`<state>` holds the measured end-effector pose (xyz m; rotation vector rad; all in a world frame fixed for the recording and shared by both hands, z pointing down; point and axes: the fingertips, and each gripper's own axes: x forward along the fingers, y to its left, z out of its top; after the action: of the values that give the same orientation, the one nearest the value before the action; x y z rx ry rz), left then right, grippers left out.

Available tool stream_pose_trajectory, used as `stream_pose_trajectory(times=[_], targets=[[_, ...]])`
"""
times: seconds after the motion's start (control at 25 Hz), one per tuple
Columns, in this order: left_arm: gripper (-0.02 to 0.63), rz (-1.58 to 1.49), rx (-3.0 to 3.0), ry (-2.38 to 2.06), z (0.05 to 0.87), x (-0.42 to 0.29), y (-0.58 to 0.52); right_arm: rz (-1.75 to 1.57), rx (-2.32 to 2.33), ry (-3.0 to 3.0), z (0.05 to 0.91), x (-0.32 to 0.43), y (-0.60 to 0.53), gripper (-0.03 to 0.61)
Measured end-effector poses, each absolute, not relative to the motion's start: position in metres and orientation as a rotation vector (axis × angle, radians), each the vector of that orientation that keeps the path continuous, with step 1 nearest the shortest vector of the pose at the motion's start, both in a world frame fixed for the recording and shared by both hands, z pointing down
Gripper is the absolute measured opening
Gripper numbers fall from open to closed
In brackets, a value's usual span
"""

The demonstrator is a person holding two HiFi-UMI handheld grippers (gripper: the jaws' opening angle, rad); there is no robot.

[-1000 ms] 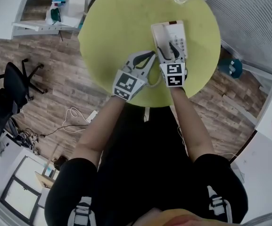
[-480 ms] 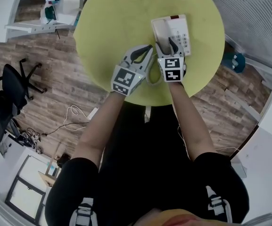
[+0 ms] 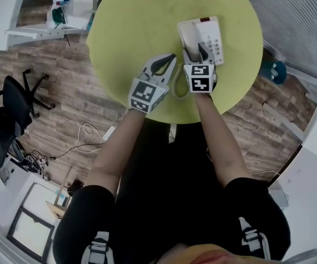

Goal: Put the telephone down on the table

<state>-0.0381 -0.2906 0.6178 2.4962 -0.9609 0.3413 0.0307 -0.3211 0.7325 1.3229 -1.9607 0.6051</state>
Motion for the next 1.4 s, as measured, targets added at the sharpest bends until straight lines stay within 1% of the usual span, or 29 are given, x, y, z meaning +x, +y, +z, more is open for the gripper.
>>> stream_pose_trajectory(times=[0.28, 0.96, 1.4], targets=[[0.012, 0.328, 2.490, -0.966, 0.613, -0.045, -0.290, 0.625, 1.355, -1.924, 0.730, 0.032, -0.321, 0.219], [0.012, 0.289, 2.512, -0.977, 0.587, -0.060, -0.296, 0.675, 1.400, -1.964, 0.689, 0.022, -0.320, 0.219], [0.012, 0.256, 2.529, -1.002, 0.565, -0.082, -0.302, 0.674, 1.397, -2.003, 0.648, -0.008, -0.320, 0.219]])
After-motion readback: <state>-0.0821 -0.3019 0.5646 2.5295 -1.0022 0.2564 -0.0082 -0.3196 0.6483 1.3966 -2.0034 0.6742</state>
